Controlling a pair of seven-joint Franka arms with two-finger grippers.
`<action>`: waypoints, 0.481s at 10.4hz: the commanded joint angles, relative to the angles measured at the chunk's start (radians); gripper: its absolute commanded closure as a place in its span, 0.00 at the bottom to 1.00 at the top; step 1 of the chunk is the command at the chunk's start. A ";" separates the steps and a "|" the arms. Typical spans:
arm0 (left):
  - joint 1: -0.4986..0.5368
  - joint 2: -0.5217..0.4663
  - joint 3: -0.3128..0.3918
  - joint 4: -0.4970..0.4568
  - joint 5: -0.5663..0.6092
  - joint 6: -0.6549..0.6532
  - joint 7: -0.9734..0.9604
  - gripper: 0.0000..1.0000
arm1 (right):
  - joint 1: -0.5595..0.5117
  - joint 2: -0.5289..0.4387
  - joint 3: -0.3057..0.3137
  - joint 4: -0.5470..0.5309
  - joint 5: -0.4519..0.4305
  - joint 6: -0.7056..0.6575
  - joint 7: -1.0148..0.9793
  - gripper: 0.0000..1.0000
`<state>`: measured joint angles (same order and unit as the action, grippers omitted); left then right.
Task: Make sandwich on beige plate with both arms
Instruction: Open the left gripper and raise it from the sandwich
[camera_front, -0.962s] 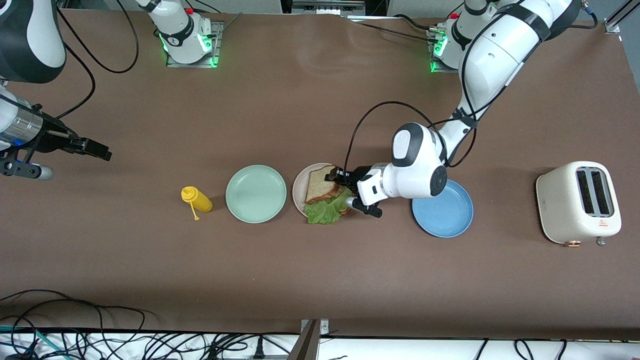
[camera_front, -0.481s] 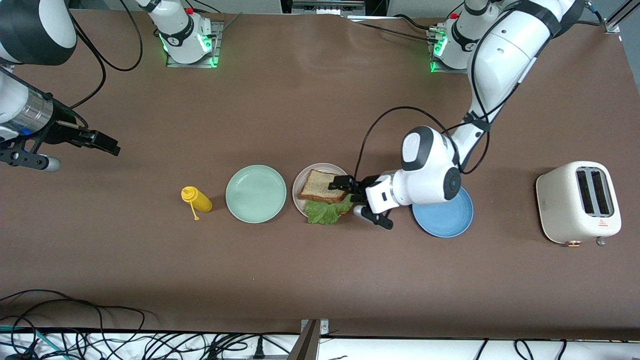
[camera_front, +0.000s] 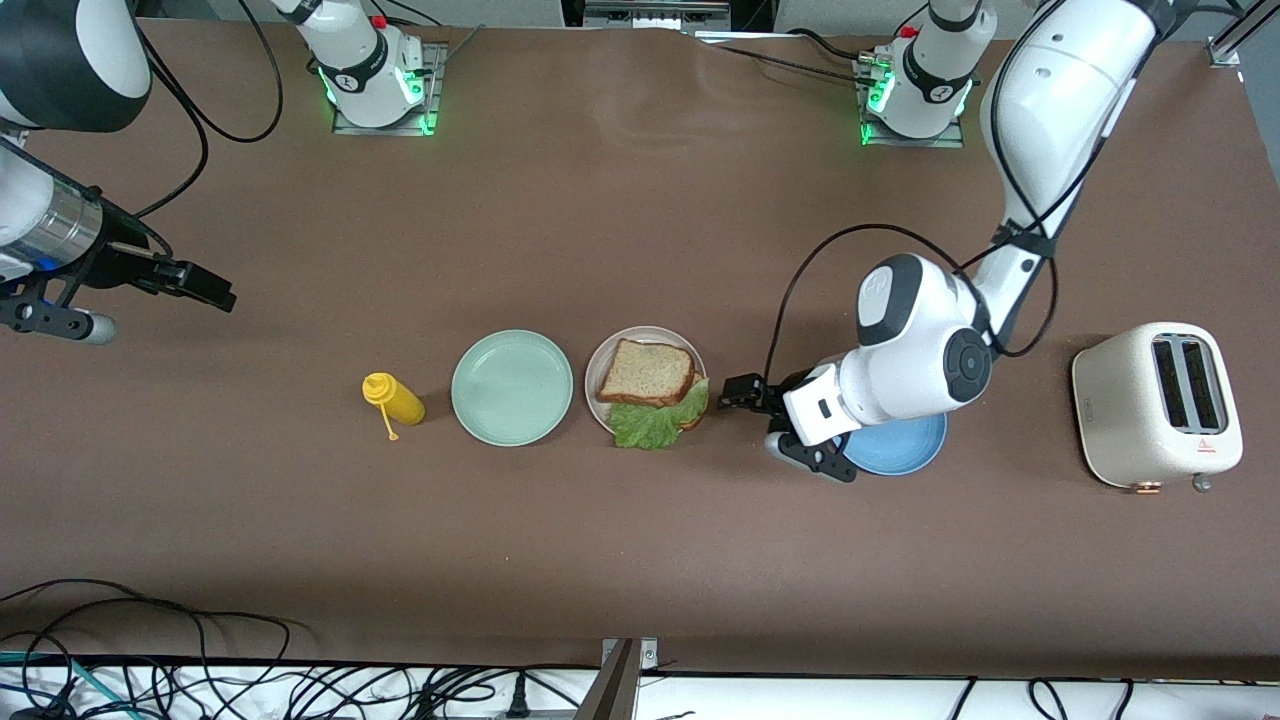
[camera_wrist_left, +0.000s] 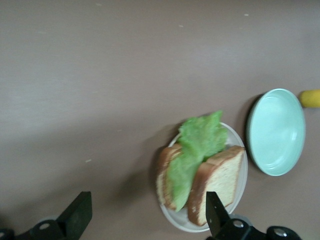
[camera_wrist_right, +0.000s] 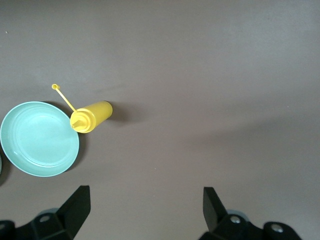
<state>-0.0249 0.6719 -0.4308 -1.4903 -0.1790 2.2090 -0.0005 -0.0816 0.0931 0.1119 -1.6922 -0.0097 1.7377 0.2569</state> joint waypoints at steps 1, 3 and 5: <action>0.005 -0.121 0.017 -0.019 0.203 -0.156 -0.133 0.00 | -0.003 -0.009 0.002 0.003 -0.016 -0.006 0.008 0.00; 0.071 -0.222 0.015 -0.016 0.242 -0.265 -0.158 0.00 | -0.004 -0.007 0.000 0.006 -0.015 -0.003 0.007 0.00; 0.147 -0.345 0.009 -0.016 0.239 -0.361 -0.168 0.00 | -0.004 0.004 0.000 0.026 -0.016 -0.004 0.007 0.00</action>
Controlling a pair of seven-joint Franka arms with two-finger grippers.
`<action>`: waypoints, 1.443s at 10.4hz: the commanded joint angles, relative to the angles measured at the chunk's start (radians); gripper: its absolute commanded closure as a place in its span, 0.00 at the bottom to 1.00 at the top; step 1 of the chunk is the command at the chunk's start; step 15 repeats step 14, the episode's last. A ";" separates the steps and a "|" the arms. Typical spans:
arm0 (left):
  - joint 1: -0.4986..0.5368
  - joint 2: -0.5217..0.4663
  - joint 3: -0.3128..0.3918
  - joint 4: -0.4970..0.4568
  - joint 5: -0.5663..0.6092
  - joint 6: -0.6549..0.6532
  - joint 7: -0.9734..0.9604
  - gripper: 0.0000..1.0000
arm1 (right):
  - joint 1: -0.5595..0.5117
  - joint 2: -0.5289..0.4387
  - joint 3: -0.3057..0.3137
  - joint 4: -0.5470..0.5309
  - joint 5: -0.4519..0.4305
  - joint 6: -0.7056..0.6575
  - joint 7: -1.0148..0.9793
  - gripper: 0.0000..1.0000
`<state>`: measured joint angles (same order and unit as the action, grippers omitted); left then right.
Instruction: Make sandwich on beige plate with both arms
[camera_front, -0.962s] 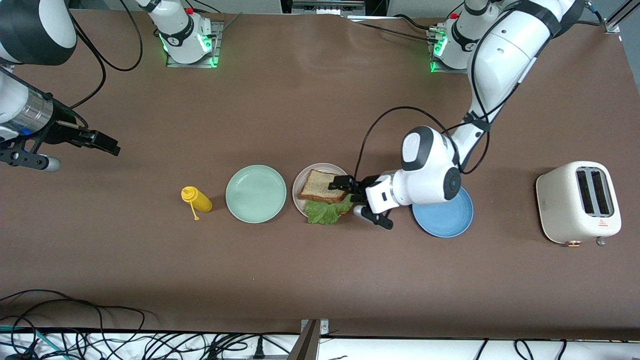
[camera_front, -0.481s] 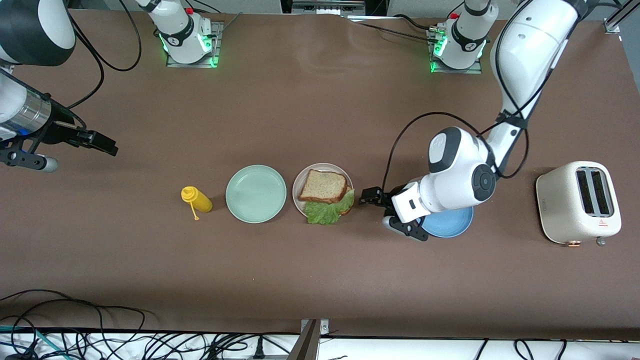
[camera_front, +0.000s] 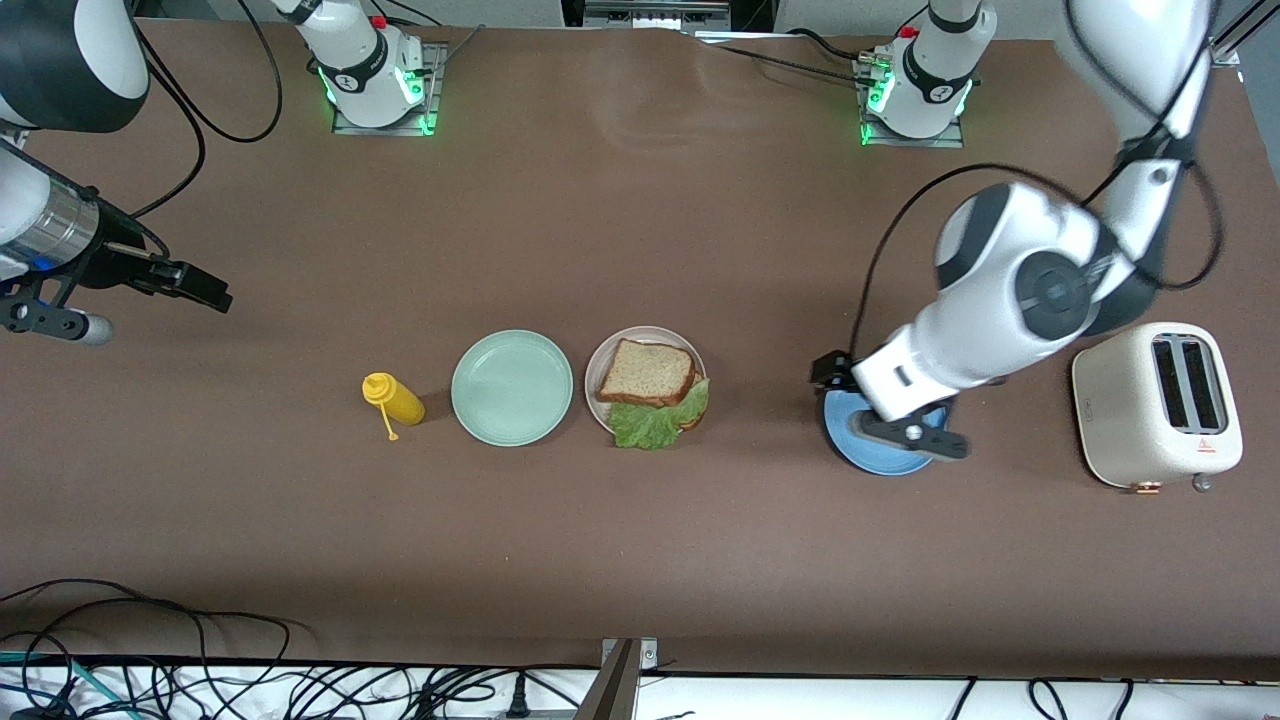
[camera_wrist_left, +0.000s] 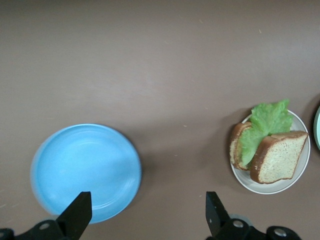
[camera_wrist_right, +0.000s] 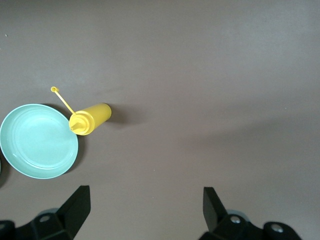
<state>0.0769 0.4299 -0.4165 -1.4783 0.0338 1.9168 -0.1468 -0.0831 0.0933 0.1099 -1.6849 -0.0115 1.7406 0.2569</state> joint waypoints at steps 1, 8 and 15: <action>0.066 -0.149 0.001 -0.023 0.018 -0.138 -0.030 0.00 | -0.003 0.005 0.002 0.025 -0.015 -0.007 0.005 0.00; 0.182 -0.321 -0.010 -0.022 0.012 -0.242 -0.007 0.00 | 0.000 0.008 0.005 0.027 -0.033 -0.006 0.008 0.00; -0.025 -0.434 0.269 -0.166 -0.038 -0.207 0.197 0.00 | -0.001 0.016 0.005 0.027 -0.033 -0.007 0.008 0.00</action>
